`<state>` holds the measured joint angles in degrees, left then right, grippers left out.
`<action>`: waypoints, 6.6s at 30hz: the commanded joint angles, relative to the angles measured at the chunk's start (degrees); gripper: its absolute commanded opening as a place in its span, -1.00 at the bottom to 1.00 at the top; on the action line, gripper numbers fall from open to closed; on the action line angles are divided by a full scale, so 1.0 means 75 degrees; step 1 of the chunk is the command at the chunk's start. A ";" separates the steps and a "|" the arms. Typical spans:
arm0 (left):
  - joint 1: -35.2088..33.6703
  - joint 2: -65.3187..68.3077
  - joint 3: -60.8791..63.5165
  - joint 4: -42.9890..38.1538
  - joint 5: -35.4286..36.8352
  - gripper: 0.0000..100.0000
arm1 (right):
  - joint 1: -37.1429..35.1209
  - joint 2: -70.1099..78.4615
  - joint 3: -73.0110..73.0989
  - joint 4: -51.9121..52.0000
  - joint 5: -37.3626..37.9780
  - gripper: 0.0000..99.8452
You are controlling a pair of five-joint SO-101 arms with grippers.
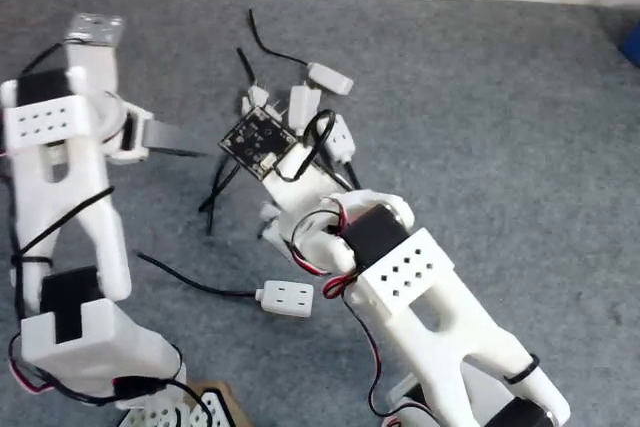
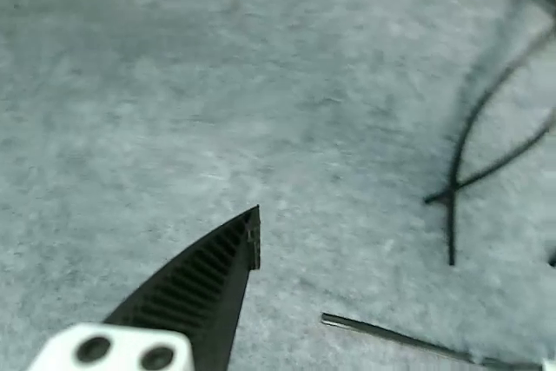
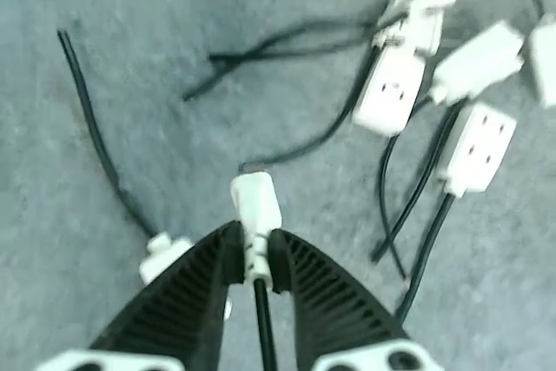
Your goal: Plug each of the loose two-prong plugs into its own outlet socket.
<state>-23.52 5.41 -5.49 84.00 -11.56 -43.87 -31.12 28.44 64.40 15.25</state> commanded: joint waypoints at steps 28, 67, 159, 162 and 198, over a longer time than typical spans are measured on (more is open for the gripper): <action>-0.2174 -0.0018 -0.0018 -0.0809 -0.0035 -0.06 | -0.1201 0.2714 -0.2667 0.2913 0.4337 -0.98; -0.2632 -0.0018 -0.0568 0.0152 -0.0399 -0.06 | -0.0686 0.2714 -0.2514 0.2549 -0.1875 -0.98; -0.1471 -0.0041 -0.0463 0.0996 -0.0082 -0.06 | 0.0838 0.2174 0.2010 -0.2385 0.1430 -0.99; -0.1260 -0.0111 -0.0533 0.1008 -0.0082 -0.06 | 0.0803 0.1705 0.1436 -0.2280 0.0856 -0.99; 0.1471 -0.8399 0.6312 -0.2086 -0.0410 -0.06 | -0.0568 0.0580 0.1084 -0.2467 -0.1032 -0.99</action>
<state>-13.41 -54.81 40.48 71.96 -14.46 -46.15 -23.65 37.58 47.25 8.22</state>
